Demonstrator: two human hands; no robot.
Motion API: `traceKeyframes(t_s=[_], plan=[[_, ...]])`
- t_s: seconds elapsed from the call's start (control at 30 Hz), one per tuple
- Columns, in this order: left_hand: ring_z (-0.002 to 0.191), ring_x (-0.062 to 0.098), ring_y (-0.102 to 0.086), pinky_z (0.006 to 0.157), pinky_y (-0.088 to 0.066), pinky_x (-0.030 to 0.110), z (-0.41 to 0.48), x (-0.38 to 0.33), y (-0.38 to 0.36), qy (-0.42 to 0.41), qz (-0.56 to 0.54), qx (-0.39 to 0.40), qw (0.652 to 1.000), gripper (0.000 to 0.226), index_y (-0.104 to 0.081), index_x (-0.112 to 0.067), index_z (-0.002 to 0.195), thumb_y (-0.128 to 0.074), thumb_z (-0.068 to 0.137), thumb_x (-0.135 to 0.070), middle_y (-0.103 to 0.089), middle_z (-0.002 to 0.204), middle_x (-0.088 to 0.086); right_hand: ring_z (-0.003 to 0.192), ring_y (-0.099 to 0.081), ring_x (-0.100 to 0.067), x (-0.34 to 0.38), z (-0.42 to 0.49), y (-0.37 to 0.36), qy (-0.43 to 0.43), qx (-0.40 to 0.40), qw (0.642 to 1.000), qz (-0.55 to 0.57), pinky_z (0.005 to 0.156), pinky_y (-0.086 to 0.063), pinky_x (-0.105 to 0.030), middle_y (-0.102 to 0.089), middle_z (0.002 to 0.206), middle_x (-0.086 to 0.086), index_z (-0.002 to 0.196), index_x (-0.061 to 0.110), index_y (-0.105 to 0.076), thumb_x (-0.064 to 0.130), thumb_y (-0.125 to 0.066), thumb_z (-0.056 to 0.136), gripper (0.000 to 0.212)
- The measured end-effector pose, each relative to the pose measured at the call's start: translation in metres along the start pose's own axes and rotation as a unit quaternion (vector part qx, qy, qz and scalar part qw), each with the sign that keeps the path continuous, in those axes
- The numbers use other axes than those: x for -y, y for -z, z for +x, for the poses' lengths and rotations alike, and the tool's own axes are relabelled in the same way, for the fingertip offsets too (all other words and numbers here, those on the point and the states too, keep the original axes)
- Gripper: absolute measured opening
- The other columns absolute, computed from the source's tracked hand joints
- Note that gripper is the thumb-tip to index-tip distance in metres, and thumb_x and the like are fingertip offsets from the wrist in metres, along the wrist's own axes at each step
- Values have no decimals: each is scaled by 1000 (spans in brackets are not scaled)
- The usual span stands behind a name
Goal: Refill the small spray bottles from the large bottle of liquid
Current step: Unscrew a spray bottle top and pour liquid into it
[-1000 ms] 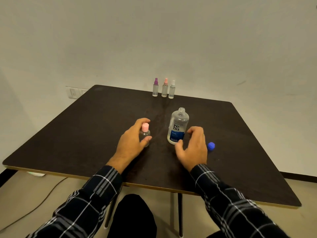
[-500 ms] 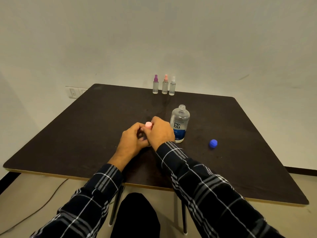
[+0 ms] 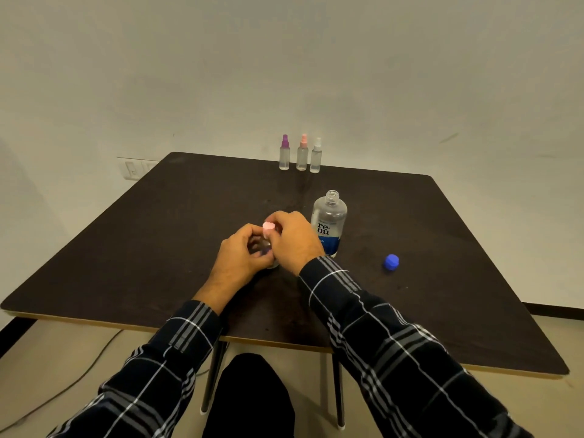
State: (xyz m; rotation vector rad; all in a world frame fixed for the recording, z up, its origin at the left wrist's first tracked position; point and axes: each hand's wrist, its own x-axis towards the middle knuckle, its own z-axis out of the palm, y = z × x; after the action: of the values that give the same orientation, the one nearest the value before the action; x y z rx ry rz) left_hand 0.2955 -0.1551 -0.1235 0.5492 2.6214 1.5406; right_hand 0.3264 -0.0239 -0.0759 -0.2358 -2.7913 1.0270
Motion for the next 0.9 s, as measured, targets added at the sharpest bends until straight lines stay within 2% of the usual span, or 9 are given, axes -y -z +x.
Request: traceKeyframes(t_s=[0.07,0.17,0.27,0.37,0.47,0.53,0.63,0.73,0.9], plan=[[90,-3,-63,68,-47,8,-1,0,0,-5,0,2,1000,41,-61,-29,111,-85,80,-18,-66,100,-15,122,-56,-27,0,-3,4,13,61,998,30,101,-51,-44,-48,138,-7,142,28,-49,16,-64,92,54],[88,-4,-61,67,-45,8,-1,0,-2,-3,8,0,1000,39,-62,-23,112,-84,81,-17,-64,100,-16,121,-56,-27,4,-11,3,-38,29,998,31,98,-51,-44,-46,140,-9,148,21,-31,44,-69,88,75],[91,-5,-59,70,-44,8,0,0,-2,2,6,-3,1000,38,-62,-22,111,-85,80,-18,-64,103,-15,102,-63,-25,13,-12,1,-84,-52,994,-40,81,-55,-39,-61,116,-7,124,16,-49,58,-61,89,56],[96,0,-63,74,-47,11,1,2,-3,3,2,-4,1000,40,-63,-22,114,-85,80,-17,-66,105,-12,105,-62,-25,18,-12,6,-57,-7,995,-78,85,-54,-40,-60,118,-5,124,22,-53,41,-57,96,34],[93,0,-63,72,-47,12,1,1,-3,0,8,-3,1000,43,-62,-24,114,-85,79,-16,-67,103,-12,115,-57,-29,21,-15,14,-34,61,994,-81,89,-50,-42,-48,133,-5,137,32,-45,29,-64,93,48],[89,-1,-62,70,-46,13,1,0,-2,2,17,-1,1000,42,-61,-26,111,-86,79,-17,-66,99,-13,117,-57,-31,22,-15,13,-45,48,995,-80,87,-49,-42,-46,136,-7,143,31,-38,43,-61,93,56],[89,2,-62,72,-45,16,1,1,-2,3,17,-6,1000,38,-62,-24,107,-86,79,-18,-65,97,-14,109,-61,-28,24,-13,6,-66,-2,991,-112,78,-49,-39,-59,122,-8,131,20,-44,54,-57,93,52],[97,4,-64,80,-50,16,1,2,-3,4,0,-2,1000,39,-63,-21,111,-85,79,-15,-68,105,-10,107,-62,-28,24,-12,7,-45,-4,989,-143,83,-53,-41,-62,119,-8,125,20,-49,36,-61,96,35],[96,0,-65,86,-53,18,4,3,-2,-1,-3,-5,1000,43,-63,-27,112,-86,78,-18,-69,103,-13,104,-60,-28,20,-12,20,36,62,990,-125,84,-53,-40,-50,116,-4,119,32,-52,20,-74,85,41]])
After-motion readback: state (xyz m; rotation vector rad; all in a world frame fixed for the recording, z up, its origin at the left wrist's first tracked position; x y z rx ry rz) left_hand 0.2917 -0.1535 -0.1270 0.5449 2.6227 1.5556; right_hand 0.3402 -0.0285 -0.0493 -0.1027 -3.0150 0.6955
